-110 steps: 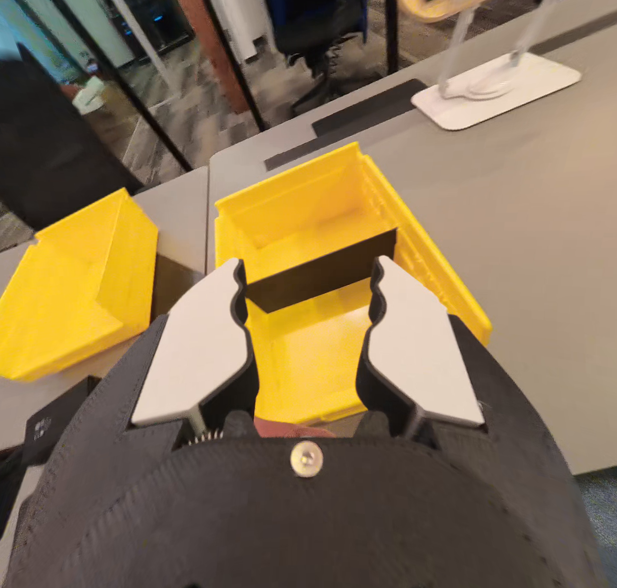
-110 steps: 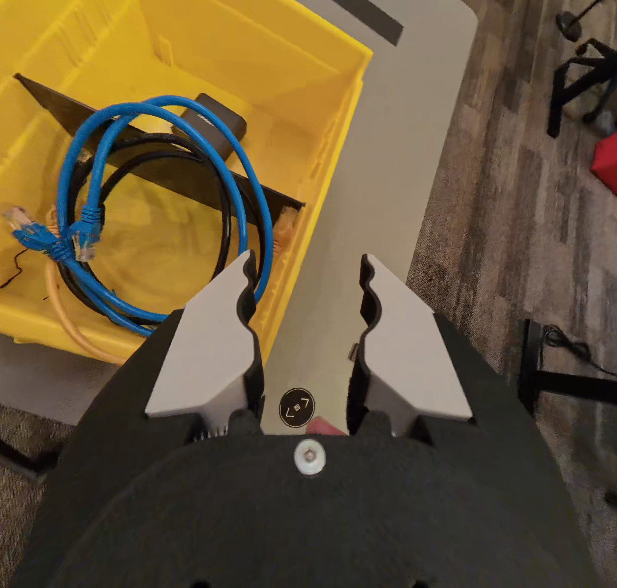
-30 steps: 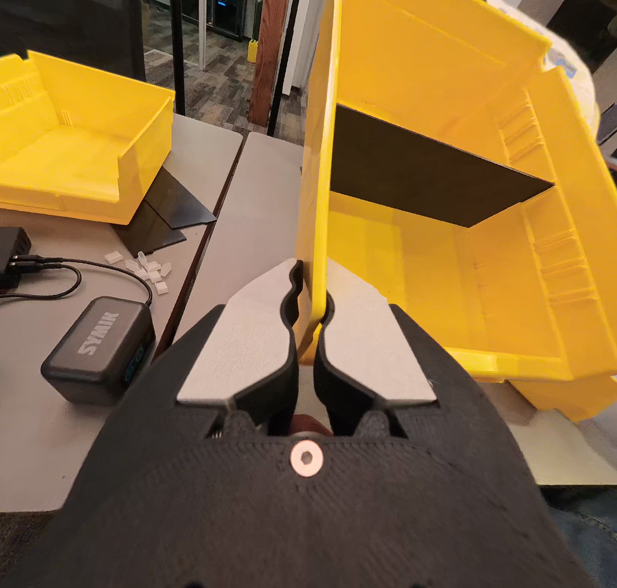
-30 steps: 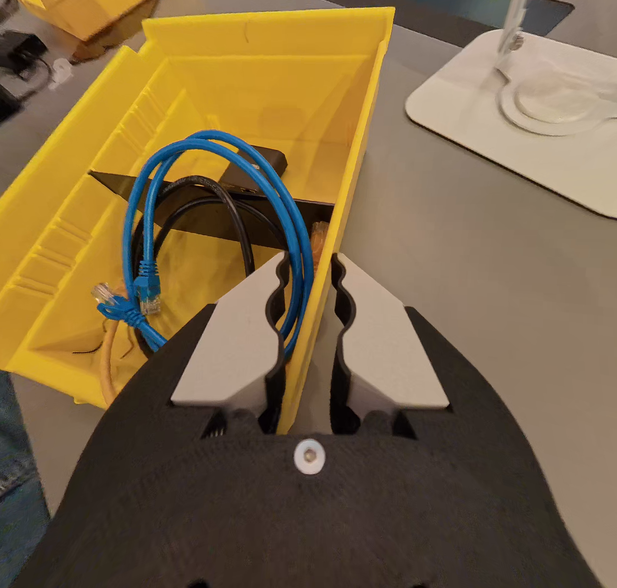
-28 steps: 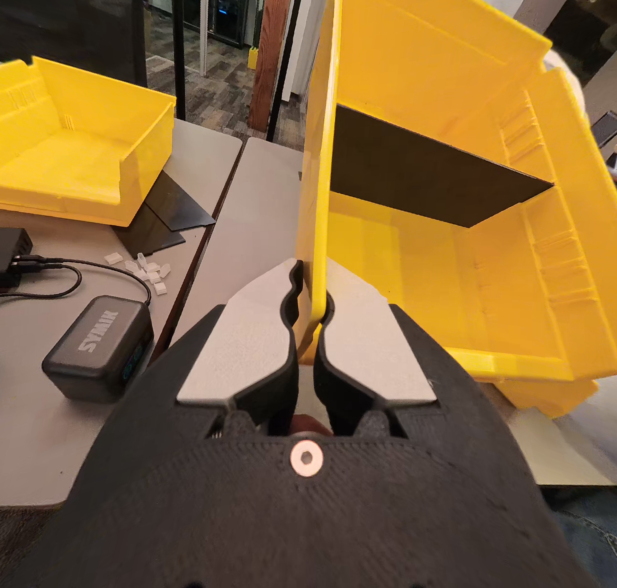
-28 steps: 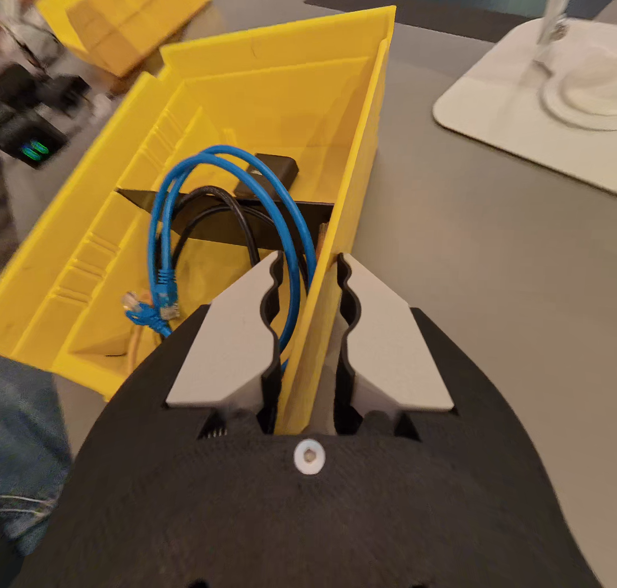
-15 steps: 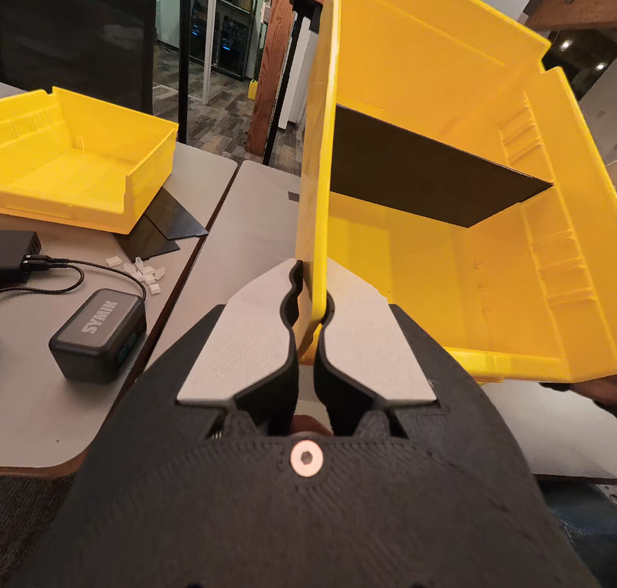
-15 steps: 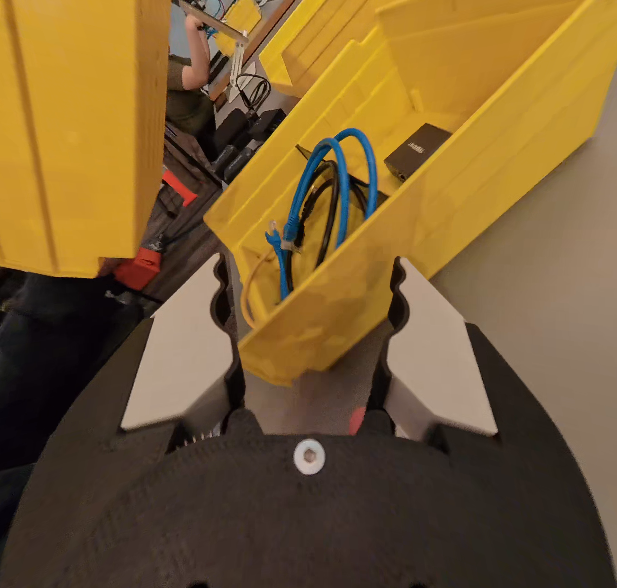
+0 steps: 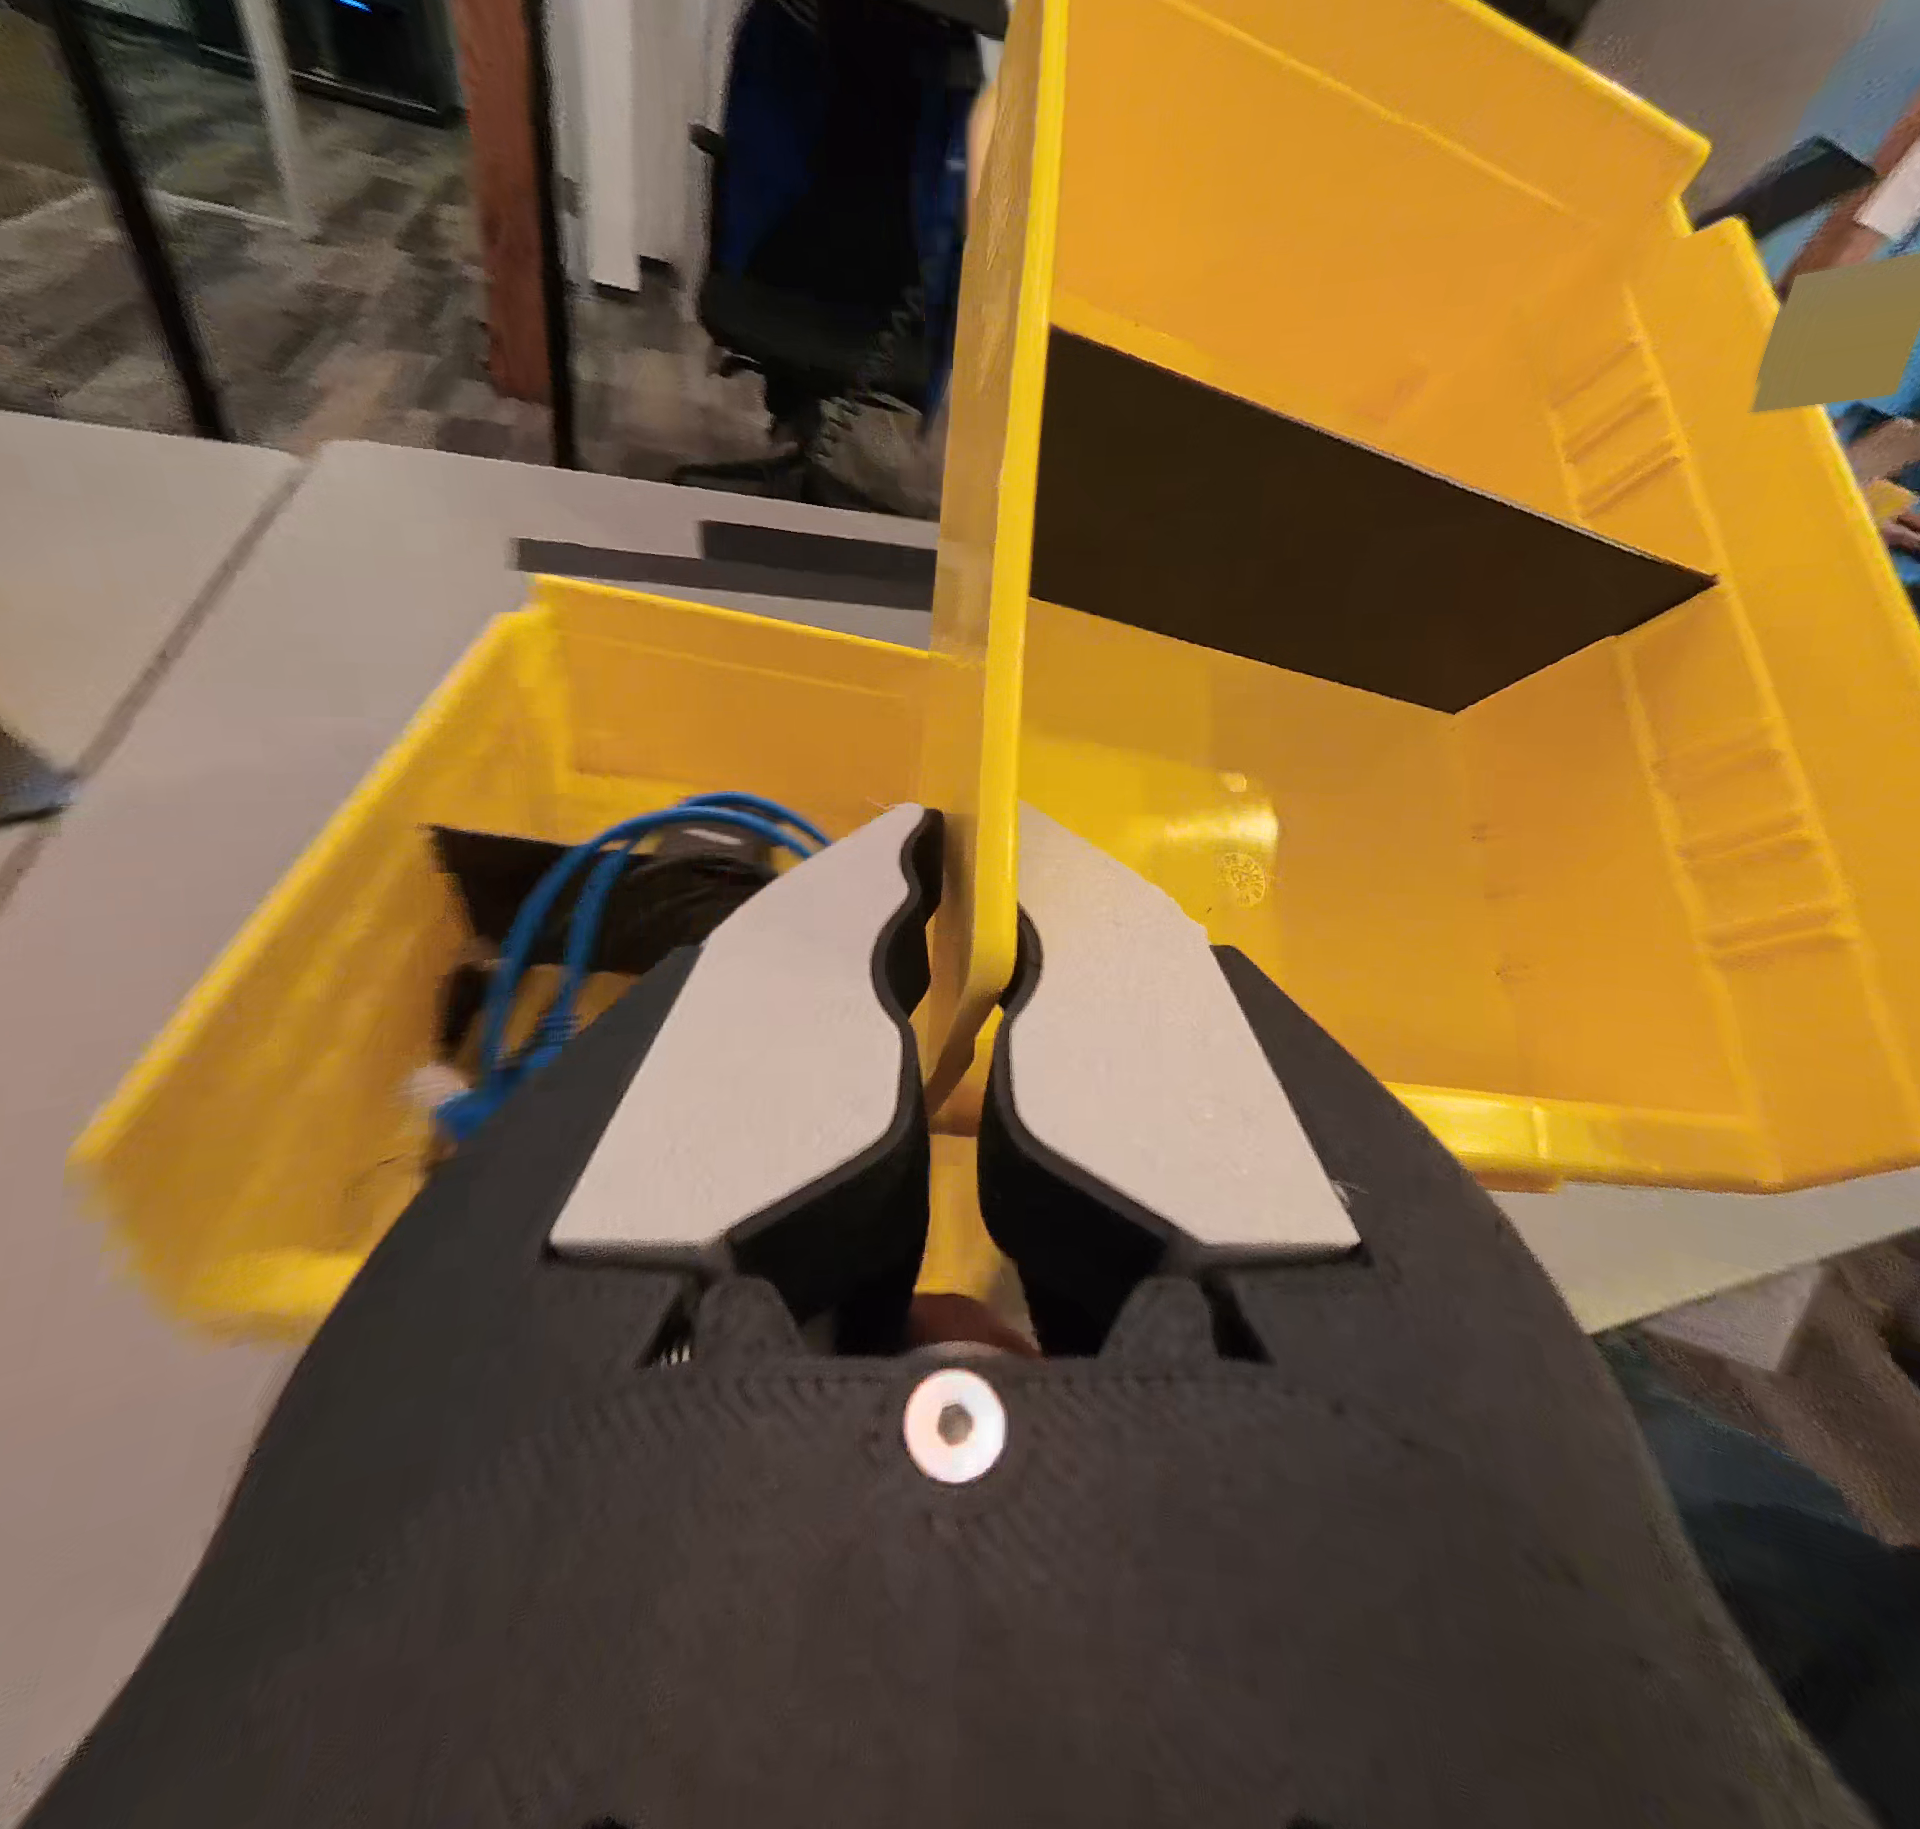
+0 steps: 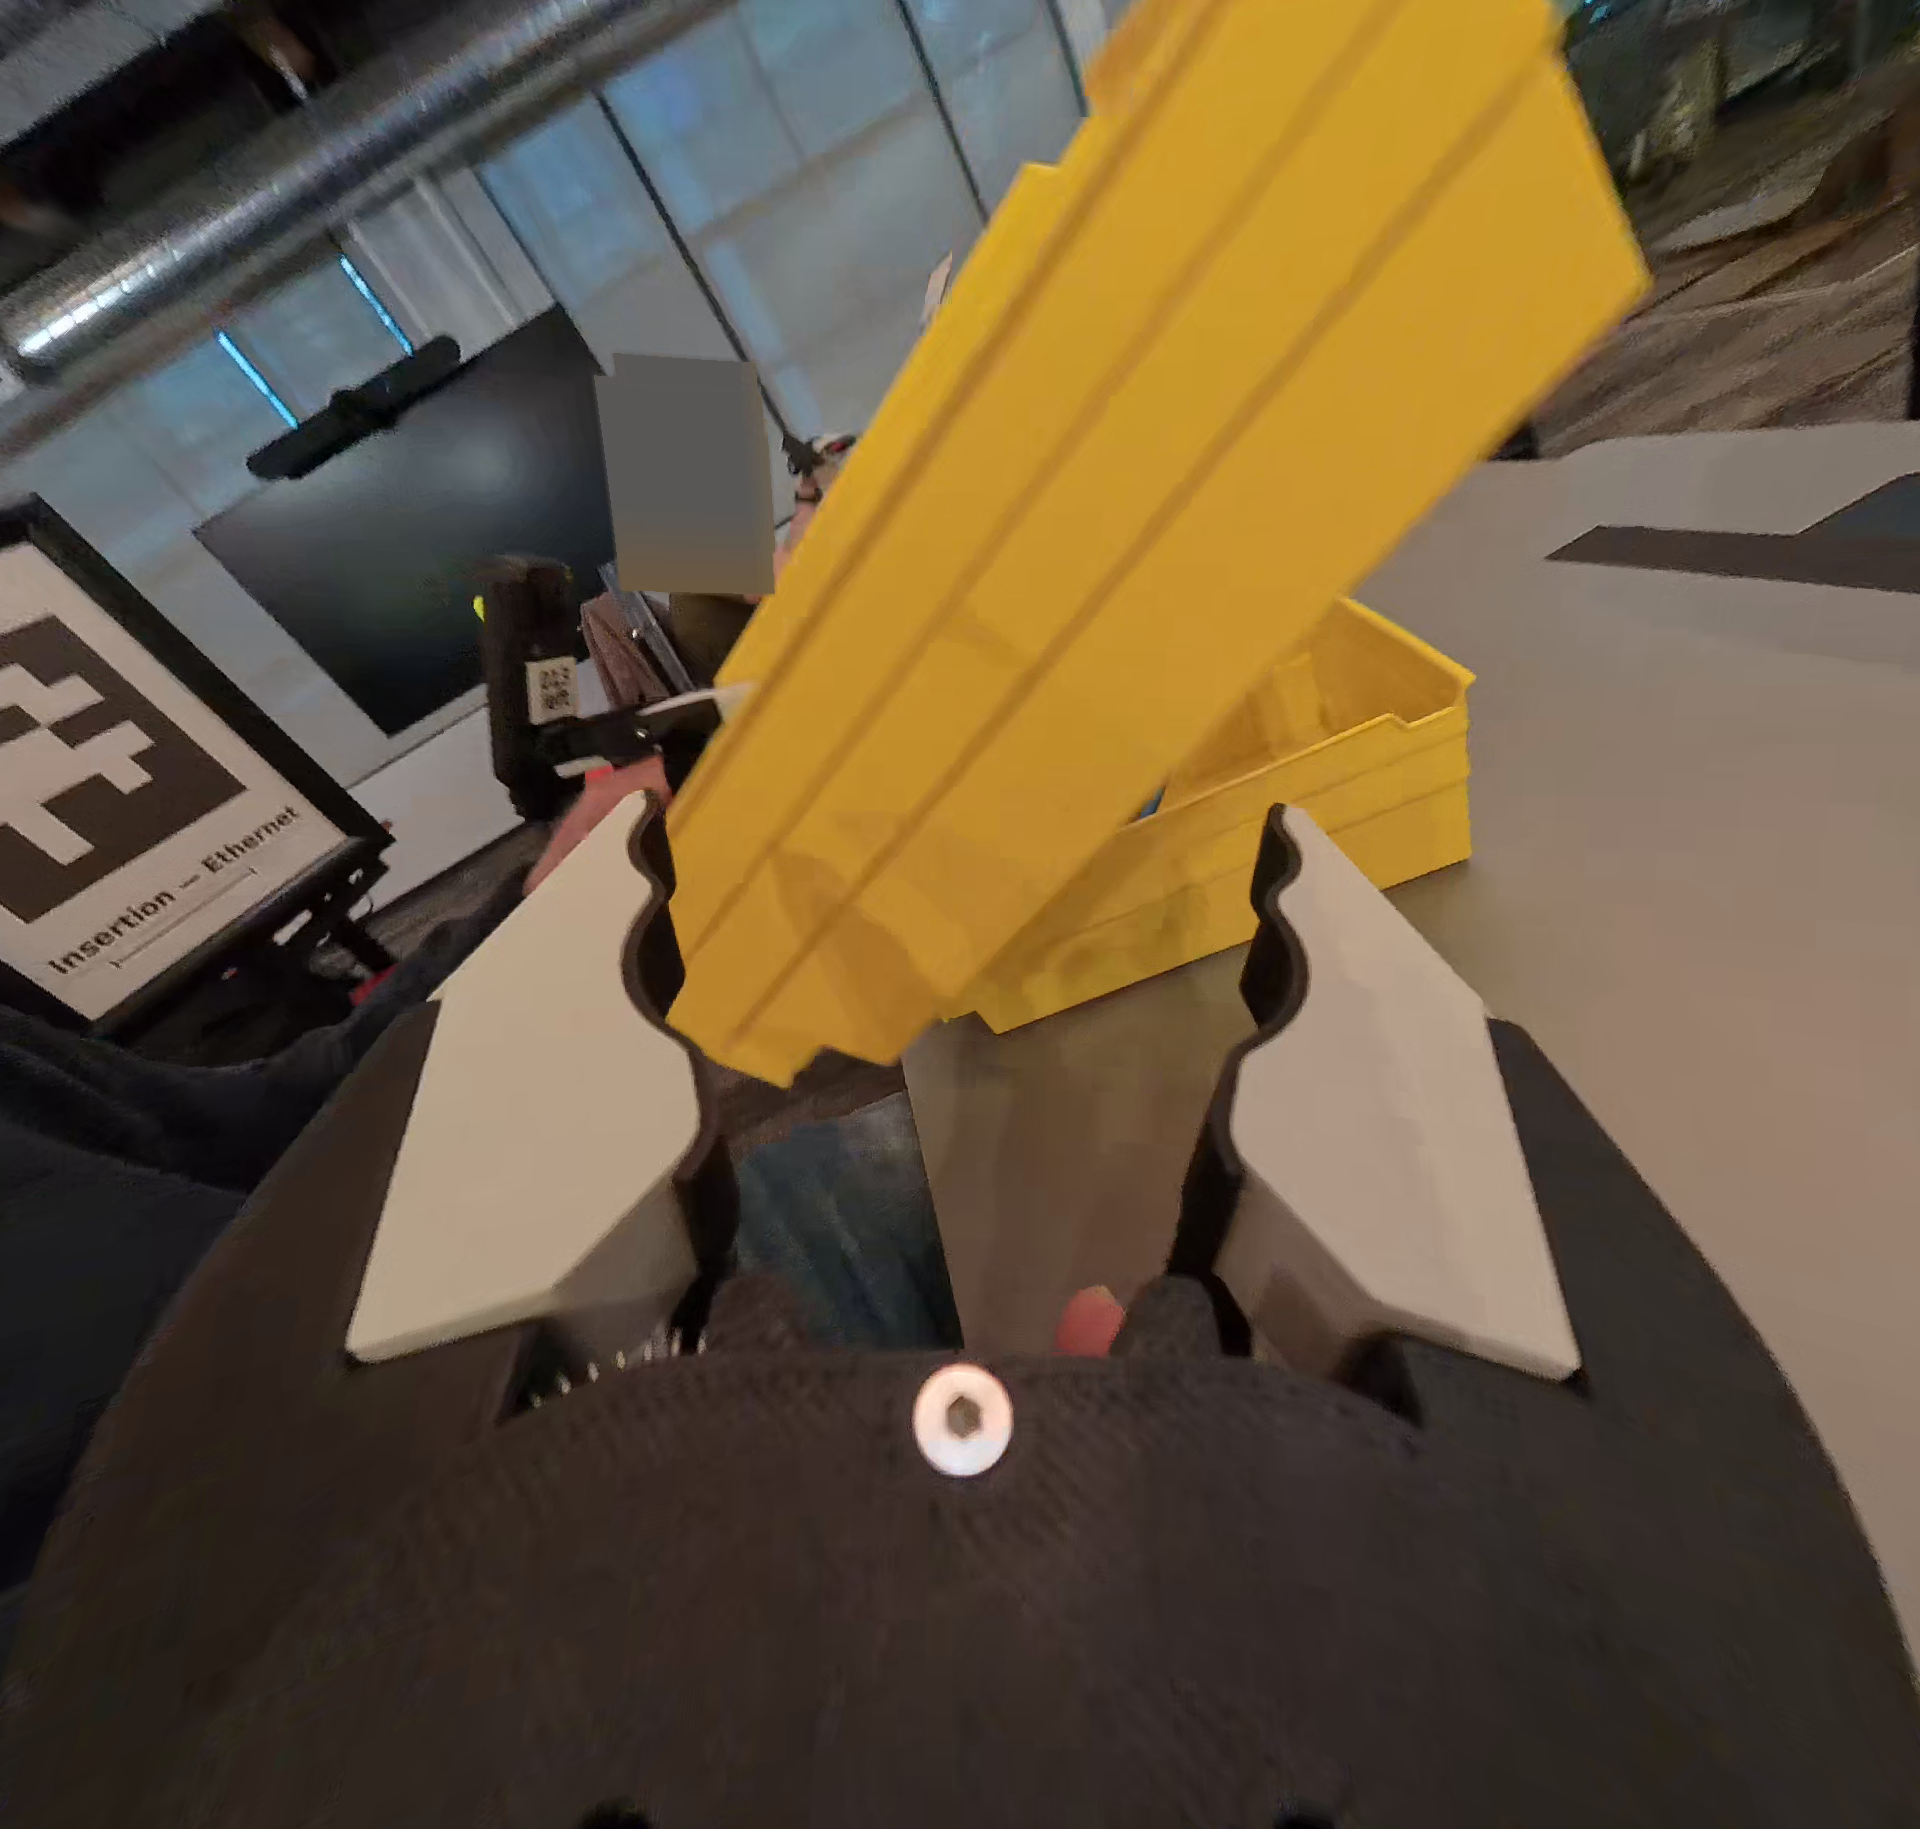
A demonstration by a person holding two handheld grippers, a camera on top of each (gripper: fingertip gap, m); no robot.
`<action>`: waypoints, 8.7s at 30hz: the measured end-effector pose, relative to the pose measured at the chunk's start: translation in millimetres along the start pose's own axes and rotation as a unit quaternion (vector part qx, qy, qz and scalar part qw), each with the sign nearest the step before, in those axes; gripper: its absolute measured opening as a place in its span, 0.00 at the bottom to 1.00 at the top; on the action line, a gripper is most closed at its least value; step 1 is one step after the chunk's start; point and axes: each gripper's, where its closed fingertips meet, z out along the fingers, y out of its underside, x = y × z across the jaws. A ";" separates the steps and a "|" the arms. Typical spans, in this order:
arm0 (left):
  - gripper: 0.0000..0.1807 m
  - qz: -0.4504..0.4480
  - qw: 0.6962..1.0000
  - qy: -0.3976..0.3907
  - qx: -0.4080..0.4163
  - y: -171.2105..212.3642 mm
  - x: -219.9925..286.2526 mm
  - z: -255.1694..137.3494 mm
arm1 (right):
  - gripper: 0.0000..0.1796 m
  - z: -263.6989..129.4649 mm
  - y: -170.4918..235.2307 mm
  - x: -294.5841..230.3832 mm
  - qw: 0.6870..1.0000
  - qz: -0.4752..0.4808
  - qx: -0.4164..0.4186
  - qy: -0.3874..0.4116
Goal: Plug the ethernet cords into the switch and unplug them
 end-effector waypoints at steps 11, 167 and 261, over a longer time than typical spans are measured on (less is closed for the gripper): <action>0.02 0.031 0.982 0.144 -0.116 93.8 172.8 129.3 | 0.57 -154.4 14.4 43.4 0.979 -0.003 0.091 0.181; 0.41 0.288 0.874 0.229 -0.319 229.5 152.3 180.3 | 0.62 -86.3 169.7 206.1 0.899 -0.178 -0.345 0.203; 0.32 0.383 0.796 0.146 -0.446 31.9 8.9 165.7 | 0.39 -39.7 78.7 118.6 0.928 -0.311 -0.187 0.089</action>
